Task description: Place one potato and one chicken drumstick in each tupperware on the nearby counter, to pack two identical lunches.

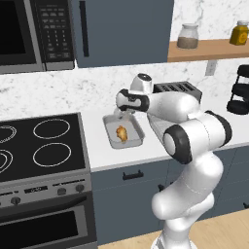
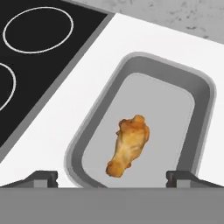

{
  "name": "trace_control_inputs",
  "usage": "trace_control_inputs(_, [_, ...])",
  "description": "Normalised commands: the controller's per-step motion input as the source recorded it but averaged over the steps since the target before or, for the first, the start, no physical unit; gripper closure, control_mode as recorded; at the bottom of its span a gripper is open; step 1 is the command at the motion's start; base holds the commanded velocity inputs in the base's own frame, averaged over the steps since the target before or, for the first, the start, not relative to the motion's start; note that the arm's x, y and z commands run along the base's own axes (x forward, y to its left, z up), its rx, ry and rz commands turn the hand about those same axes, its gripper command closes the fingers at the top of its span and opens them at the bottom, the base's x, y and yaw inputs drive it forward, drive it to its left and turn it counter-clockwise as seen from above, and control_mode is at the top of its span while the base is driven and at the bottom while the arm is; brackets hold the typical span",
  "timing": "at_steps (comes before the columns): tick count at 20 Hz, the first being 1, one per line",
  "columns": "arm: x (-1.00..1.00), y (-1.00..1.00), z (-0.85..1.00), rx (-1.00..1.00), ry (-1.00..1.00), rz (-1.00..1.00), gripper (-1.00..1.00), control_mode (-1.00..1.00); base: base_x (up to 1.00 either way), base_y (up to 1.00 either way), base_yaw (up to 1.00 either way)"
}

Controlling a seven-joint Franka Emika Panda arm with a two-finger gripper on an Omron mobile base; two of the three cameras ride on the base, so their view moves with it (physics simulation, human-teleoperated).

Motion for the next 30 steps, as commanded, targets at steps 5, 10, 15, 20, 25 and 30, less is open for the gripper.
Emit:
trace_control_inputs(5, [-1.00,-0.06,0.20,0.00,0.08,0.14,-1.00,-1.00,0.00,0.00,0.00])
trace_control_inputs(10, [-1.00,0.00,0.34,-0.21,0.19,0.21,-1.00,-1.00,0.00,0.00,0.00])
trace_control_inputs(15, [-1.00,0.00,0.26,-0.31,0.26,0.16,-1.00,-1.00,0.00,0.00,0.00])
trace_control_inputs(20, [-1.00,0.00,0.05,-0.02,0.03,-0.07,-1.00,-1.00,0.00,0.00,0.00])
trace_control_inputs(25, [-1.00,-0.03,0.14,0.15,-0.28,-0.12,-1.00,-1.00,0.00,0.00,0.00])
trace_control_inputs(30, [-1.00,-0.25,0.50,0.24,-0.24,-0.07,-1.00,-1.00,0.00,0.00,0.00])
